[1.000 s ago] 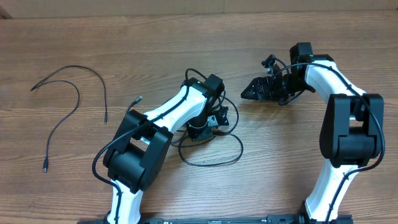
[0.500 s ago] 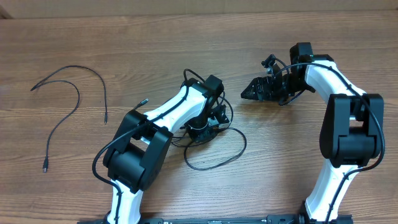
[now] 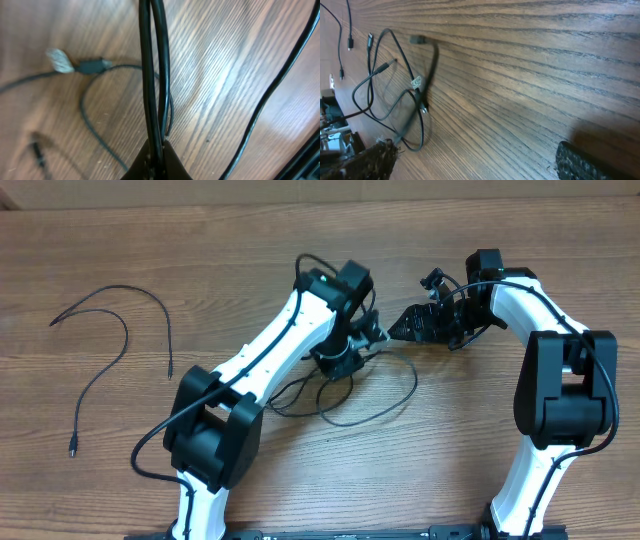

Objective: Untangle cables
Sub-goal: 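Lift the grasped cable up and pull it out of the pile, then carry the cable with the left gripper to the table's left side, then lay the cable down on the left and open the left gripper, then move the left gripper back toward the remaining cable at center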

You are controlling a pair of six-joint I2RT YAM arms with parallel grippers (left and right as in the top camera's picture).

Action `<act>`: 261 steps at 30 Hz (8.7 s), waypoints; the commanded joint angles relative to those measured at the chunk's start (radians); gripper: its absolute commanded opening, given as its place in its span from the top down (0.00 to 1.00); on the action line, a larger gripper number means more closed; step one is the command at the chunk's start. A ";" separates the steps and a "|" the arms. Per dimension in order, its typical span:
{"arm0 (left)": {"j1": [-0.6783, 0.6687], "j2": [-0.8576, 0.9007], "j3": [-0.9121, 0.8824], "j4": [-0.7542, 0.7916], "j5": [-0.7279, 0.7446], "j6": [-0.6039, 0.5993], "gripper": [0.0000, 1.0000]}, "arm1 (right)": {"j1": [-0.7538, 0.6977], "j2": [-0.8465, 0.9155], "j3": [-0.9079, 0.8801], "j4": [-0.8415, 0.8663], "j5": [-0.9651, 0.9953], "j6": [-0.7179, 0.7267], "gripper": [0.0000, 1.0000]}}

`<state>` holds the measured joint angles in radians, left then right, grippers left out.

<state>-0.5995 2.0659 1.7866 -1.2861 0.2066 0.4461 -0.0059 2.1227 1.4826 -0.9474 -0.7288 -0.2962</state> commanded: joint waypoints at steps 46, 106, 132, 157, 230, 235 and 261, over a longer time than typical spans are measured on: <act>0.171 -0.396 0.389 0.072 -0.005 -1.281 0.96 | 0.005 0.013 -0.003 0.001 -0.005 -0.012 0.00; 0.418 -0.153 0.339 0.040 -0.393 -0.568 0.96 | 0.005 0.013 -0.003 0.001 -0.005 -0.011 0.00; 0.752 0.006 0.333 -0.073 -0.580 -0.512 0.96 | 0.005 0.013 -0.003 0.000 -0.005 -0.011 0.00; 0.904 0.145 0.328 -0.103 -0.517 -0.623 0.25 | 0.005 0.013 -0.003 0.000 -0.005 -0.011 0.00; 0.984 0.152 -0.128 0.342 -0.213 -0.391 0.00 | 0.005 0.013 -0.003 0.012 -0.005 -0.011 0.00; 0.986 0.152 -0.188 0.416 -0.218 -0.338 0.46 | 0.005 0.013 -0.003 0.012 -0.005 -0.011 0.00; 0.994 0.151 -0.201 0.769 -0.450 -0.032 0.96 | 0.005 0.013 -0.003 0.043 -0.005 0.031 0.00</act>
<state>0.3870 2.2070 1.5898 -0.5255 -0.2287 0.3817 -0.0055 2.1227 1.4826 -0.9154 -0.7284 -0.2890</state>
